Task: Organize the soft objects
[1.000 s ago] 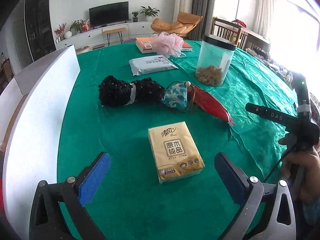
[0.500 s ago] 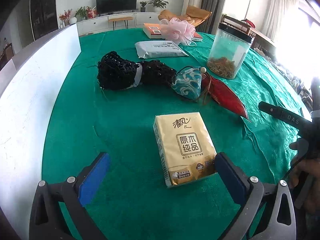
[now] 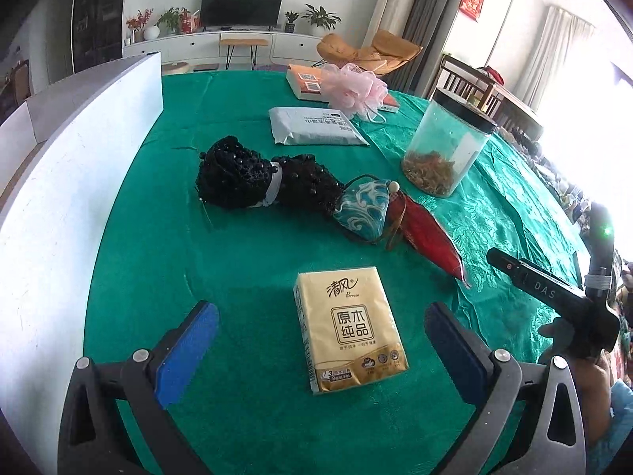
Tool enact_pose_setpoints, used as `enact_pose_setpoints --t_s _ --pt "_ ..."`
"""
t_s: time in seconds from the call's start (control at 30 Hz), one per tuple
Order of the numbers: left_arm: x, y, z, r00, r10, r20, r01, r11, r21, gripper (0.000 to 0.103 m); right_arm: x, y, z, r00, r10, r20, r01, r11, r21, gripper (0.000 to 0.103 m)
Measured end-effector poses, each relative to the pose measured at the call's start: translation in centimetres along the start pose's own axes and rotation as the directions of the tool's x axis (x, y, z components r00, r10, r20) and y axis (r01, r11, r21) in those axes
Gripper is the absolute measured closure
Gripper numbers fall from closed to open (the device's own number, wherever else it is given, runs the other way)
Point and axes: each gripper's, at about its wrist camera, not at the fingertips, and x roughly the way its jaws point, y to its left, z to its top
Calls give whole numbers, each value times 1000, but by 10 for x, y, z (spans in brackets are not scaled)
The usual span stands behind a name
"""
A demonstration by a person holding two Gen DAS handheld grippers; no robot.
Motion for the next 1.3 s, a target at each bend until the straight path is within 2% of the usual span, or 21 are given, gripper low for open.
enact_pose_setpoints --t_s 0.3,1.3 --pt "-16 -10 11 999 -24 36 24 1000 5 0 1 1 1 1000 -9 -3 9 1000 -8 21" --pt "-19 -10 12 1000 -4 29 4 1000 11 0 3 6 1 999 -45 -13 45 998 -45 21"
